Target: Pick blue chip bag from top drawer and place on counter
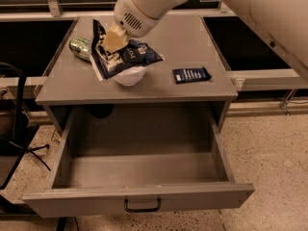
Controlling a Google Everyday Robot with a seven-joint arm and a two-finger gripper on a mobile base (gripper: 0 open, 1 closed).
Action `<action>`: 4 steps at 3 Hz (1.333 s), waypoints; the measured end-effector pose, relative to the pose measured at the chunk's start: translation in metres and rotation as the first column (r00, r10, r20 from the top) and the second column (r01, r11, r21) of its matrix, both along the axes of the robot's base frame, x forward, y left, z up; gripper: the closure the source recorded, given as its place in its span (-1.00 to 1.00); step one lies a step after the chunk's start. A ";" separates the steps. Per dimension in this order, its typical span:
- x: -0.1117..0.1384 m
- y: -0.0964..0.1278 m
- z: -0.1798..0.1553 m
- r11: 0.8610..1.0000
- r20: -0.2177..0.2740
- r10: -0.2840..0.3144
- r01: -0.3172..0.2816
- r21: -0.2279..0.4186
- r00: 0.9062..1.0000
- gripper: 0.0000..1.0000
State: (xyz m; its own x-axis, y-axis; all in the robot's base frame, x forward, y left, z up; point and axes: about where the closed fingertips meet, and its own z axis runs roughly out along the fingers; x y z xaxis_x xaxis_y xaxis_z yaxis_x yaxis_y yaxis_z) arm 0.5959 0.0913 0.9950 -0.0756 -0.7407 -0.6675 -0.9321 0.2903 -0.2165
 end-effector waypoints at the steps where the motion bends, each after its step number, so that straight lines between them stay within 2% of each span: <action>1: 0.009 0.000 -0.010 1.000 0.028 0.009 -0.010 0.013 1.000 1.00; 3: 0.010 -0.026 -0.014 0.999 0.077 -0.044 0.045 -0.015 0.996 1.00; 4: 0.008 -0.057 -0.014 0.993 0.091 -0.109 0.113 -0.038 0.990 1.00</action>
Offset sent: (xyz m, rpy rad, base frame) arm 0.0154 -0.0153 -0.0184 -0.0156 -0.0832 -0.0246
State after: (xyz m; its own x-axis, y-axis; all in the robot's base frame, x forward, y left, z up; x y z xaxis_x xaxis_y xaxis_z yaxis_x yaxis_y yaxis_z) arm 0.6040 0.0338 0.9806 -0.1009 -0.7589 -0.6434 -0.8713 0.3796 -0.3111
